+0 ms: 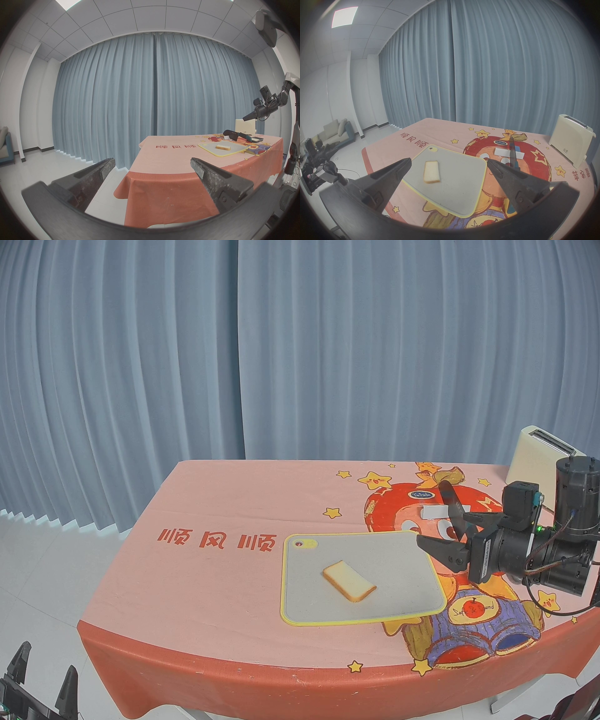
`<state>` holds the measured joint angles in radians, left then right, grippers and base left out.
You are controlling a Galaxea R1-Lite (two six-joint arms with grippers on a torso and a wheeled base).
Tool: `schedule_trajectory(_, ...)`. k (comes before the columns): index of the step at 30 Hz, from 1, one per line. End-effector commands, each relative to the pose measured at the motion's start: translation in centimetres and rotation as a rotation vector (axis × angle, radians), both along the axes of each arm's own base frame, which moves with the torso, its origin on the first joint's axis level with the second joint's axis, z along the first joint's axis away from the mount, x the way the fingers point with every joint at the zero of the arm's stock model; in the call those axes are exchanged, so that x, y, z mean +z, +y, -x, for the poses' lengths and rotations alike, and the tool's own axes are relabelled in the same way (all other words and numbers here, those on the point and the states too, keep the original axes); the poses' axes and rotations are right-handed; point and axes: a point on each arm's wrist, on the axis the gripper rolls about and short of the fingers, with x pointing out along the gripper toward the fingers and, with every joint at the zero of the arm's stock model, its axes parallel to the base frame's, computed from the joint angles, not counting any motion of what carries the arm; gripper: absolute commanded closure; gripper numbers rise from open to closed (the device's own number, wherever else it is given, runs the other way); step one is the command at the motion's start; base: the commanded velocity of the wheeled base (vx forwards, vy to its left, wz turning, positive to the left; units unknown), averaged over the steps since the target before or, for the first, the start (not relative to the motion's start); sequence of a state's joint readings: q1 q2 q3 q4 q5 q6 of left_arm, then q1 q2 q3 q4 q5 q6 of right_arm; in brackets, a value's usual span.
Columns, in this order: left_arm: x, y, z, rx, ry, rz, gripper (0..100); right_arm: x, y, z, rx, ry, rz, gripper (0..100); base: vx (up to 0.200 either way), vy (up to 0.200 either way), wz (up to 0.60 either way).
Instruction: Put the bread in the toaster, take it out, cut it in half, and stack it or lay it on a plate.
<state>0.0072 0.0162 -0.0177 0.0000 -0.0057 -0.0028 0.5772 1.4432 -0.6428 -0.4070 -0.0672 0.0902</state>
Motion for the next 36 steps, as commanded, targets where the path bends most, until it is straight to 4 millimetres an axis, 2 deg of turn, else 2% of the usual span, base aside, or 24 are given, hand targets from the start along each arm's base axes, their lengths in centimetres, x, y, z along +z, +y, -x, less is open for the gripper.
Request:
schedule_trajectory(1,-0.5,0.0,0.0,0.000,0.001,0.000,0,0.0,0.1,-0.2,-0.004,-0.001,-0.001,0,0.000,0.000,0.00)
schedule_trajectory(15,-0.5,0.0,0.0,0.000,0.001,0.000,0,-2.2,1.0,-1.5,-0.001,0.068,0.046,0,0.000,0.000,0.00)
schedule_trajectory(27,-0.5,0.0,0.0,0.000,0.001,0.000,0,-2.9,1.2,-2.0,-0.005,0.093,0.061,0,0.000,0.000,0.00)
schedule_trajectory(36,-0.5,0.0,0.0,0.000,0.001,0.000,0,-4.6,1.9,-2.6,0.004,0.149,0.090,0,0.000,0.000,0.00)
